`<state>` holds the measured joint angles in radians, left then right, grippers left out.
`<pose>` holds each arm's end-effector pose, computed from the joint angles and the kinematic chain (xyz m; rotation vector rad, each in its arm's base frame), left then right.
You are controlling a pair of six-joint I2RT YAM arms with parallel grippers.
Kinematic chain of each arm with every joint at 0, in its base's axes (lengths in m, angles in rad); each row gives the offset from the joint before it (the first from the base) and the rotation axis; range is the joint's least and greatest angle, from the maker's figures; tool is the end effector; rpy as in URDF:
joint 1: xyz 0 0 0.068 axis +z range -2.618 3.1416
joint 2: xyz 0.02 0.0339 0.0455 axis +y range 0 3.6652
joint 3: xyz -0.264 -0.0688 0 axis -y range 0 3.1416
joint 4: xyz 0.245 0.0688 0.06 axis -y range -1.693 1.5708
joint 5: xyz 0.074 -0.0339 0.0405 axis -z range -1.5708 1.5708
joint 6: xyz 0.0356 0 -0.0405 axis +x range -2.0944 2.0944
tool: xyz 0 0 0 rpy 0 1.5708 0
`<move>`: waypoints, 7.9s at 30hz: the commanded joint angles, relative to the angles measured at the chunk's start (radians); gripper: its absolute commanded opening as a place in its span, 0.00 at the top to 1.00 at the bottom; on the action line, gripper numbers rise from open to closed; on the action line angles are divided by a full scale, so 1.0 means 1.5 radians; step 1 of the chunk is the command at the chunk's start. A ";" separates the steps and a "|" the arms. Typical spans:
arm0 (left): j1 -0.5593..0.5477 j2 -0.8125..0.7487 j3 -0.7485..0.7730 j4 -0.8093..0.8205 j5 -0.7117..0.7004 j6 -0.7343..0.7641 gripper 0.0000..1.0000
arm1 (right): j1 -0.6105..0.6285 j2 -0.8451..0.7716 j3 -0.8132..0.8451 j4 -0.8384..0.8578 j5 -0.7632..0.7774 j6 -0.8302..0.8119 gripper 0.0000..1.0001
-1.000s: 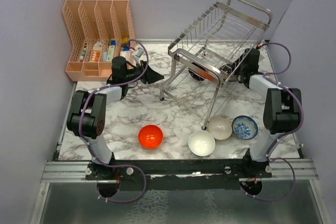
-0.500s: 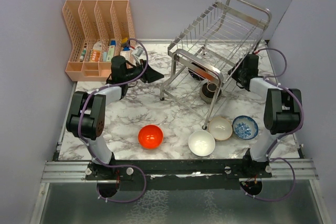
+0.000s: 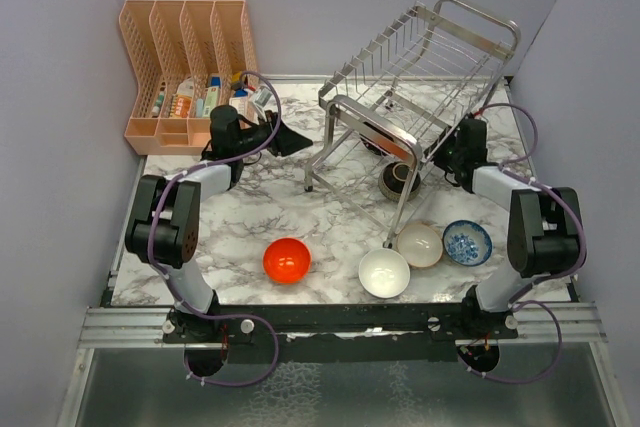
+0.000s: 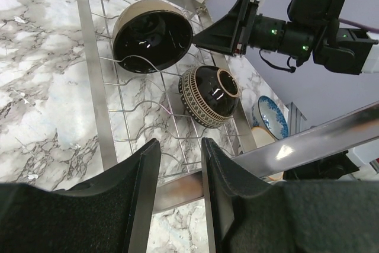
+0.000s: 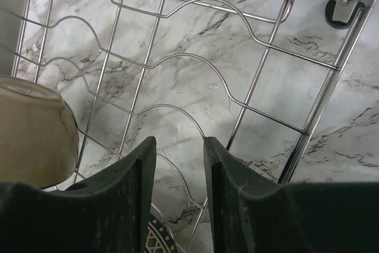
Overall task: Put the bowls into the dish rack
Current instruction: Move the bowl to the dish rack.
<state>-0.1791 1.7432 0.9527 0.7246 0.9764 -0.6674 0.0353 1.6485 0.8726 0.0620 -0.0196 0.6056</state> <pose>0.3628 -0.0957 0.2355 0.3908 1.7707 -1.4106 0.3400 0.0127 0.1762 0.6399 2.2198 0.3539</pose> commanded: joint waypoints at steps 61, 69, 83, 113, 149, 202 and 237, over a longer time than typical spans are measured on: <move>0.000 -0.140 0.021 -0.200 -0.178 0.110 0.31 | 0.316 -0.217 -0.071 -0.012 -0.177 -0.275 0.20; 0.000 -0.139 0.019 -0.202 -0.179 0.111 0.29 | 0.325 -0.192 -0.074 -0.008 -0.099 -0.277 0.20; 0.000 -0.146 0.020 -0.209 -0.182 0.117 0.29 | 0.325 -0.158 -0.074 -0.017 0.092 -0.219 0.21; 0.000 -0.134 0.020 -0.204 -0.180 0.116 0.28 | 0.322 -0.226 -0.118 0.034 -0.028 -0.280 0.20; 0.000 -0.132 0.021 -0.204 -0.178 0.111 0.28 | 0.385 -0.267 -0.138 0.049 -0.190 -0.296 0.21; -0.001 -0.127 0.023 -0.213 -0.184 0.120 0.28 | 0.320 -0.144 -0.120 -0.027 0.093 -0.185 0.21; -0.001 -0.155 0.045 -0.248 -0.213 0.097 0.02 | 0.320 -0.391 -0.068 -0.368 0.163 -0.053 0.04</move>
<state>-0.1791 1.5459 0.9909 0.3733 0.6949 -0.5098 0.5167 1.1156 0.7273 -0.2951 0.2489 0.4297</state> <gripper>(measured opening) 0.916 0.970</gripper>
